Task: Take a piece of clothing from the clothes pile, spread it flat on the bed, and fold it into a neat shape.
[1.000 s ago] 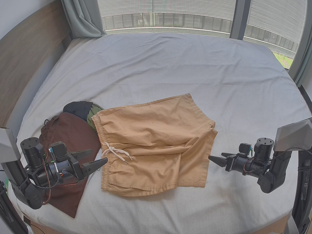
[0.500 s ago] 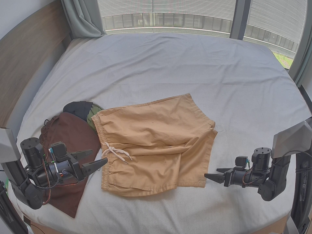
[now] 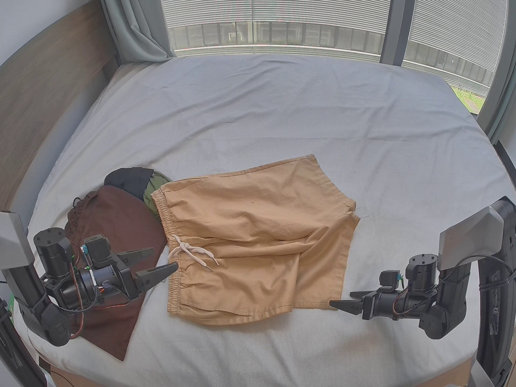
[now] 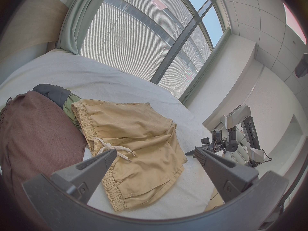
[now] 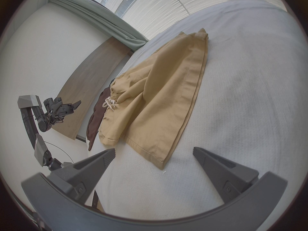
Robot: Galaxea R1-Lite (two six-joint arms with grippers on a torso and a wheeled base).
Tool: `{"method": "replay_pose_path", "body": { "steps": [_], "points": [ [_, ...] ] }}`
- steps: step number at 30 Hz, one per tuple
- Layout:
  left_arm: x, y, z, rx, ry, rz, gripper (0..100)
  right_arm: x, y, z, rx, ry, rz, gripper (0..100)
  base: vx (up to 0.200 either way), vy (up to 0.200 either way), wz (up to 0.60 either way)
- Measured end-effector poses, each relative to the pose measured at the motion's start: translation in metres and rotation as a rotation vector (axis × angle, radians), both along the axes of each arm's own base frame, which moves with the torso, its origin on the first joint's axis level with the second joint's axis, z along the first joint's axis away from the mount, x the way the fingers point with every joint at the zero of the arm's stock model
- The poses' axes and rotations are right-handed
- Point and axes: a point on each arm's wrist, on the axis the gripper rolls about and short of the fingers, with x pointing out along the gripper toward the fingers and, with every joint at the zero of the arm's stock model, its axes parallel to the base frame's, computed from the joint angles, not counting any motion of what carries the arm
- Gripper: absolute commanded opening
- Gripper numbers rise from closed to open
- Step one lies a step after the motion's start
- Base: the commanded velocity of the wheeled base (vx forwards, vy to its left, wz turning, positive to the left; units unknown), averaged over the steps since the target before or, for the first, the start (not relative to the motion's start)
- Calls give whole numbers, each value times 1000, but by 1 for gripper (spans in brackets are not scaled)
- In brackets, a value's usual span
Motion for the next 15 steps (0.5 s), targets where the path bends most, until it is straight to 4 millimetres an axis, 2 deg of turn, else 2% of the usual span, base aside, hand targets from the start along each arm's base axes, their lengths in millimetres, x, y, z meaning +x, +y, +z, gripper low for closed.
{"method": "replay_pose_path", "body": {
  "steps": [15],
  "points": [
    [0,1,0,-3,0,-7,100,-1,15,-10,50,87,1,100,0,0,0]
  ]
}}
